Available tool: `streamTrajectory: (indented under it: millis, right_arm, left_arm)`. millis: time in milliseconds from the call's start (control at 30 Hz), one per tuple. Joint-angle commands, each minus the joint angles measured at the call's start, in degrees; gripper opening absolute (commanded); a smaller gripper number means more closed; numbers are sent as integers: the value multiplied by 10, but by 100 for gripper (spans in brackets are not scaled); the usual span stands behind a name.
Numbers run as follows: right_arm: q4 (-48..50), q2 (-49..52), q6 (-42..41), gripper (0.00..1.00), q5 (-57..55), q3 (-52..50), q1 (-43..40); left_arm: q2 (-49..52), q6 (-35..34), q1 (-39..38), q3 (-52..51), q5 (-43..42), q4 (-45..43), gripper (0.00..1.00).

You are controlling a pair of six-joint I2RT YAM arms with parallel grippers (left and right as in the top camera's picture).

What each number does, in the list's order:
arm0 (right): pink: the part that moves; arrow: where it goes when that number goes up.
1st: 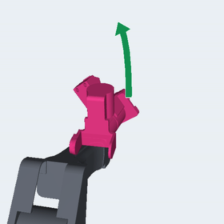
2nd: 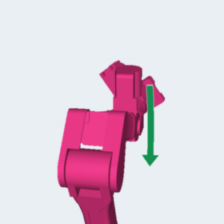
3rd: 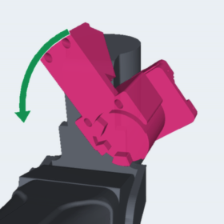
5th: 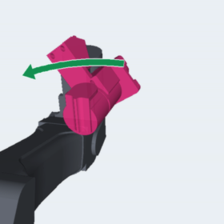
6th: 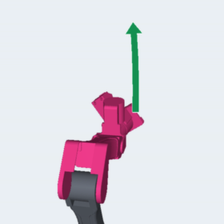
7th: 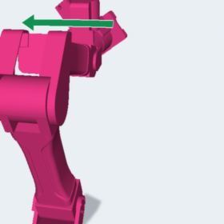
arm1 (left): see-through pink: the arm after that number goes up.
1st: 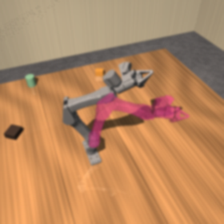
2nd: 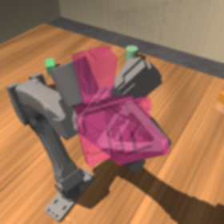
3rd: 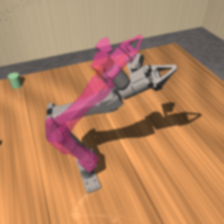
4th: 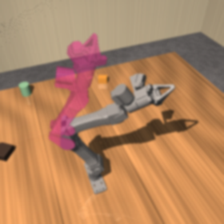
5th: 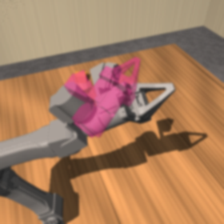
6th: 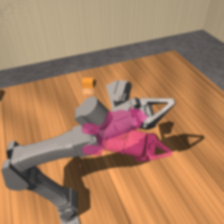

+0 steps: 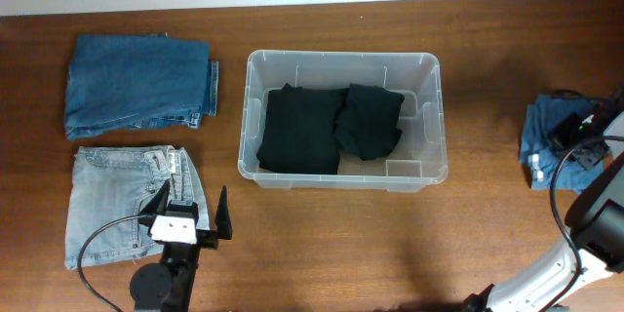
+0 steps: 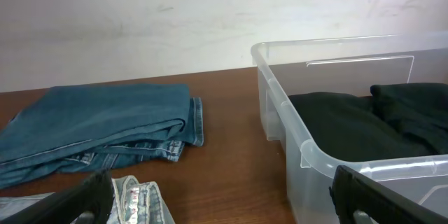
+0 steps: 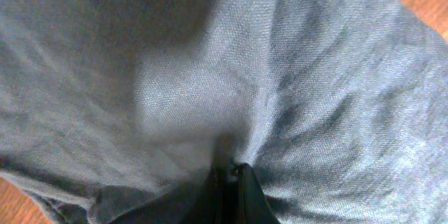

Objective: Pack container

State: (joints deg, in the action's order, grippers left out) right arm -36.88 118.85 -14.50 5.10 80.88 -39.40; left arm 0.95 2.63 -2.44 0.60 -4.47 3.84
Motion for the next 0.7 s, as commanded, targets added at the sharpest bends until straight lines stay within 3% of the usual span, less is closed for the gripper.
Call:
streamTrajectory:
  millis: [0,133,233,333,400,500,600,667]
  right_arm:
    - [-12,-25,-34,4,88,-9,1]
    - [24,-53,-92,4,196,-5,7]
    - [33,-67,-77,8,188,21,6]
    - [18,-92,-15,19,187,63,-6]
    - [-20,-110,69,32,181,93,-22]
    - [-74,-120,160,41,118,115,-50]
    - [-128,-111,324,46,109,110,-81]
    - [-132,-99,334,54,116,101,-96]
  left_arm:
    - [-3,9,4,-1,-2,4,100]
    - [-3,9,4,-1,-2,5,99]
    - [-3,9,4,-1,-2,4,99]
    - [-3,9,4,-1,-2,5,99]
    - [-3,9,4,-1,-2,5,99]
    - [-3,9,4,-1,-2,5,99]
    - [-3,9,4,-1,-2,5,99]
    - [-3,9,4,-1,-2,5,99]
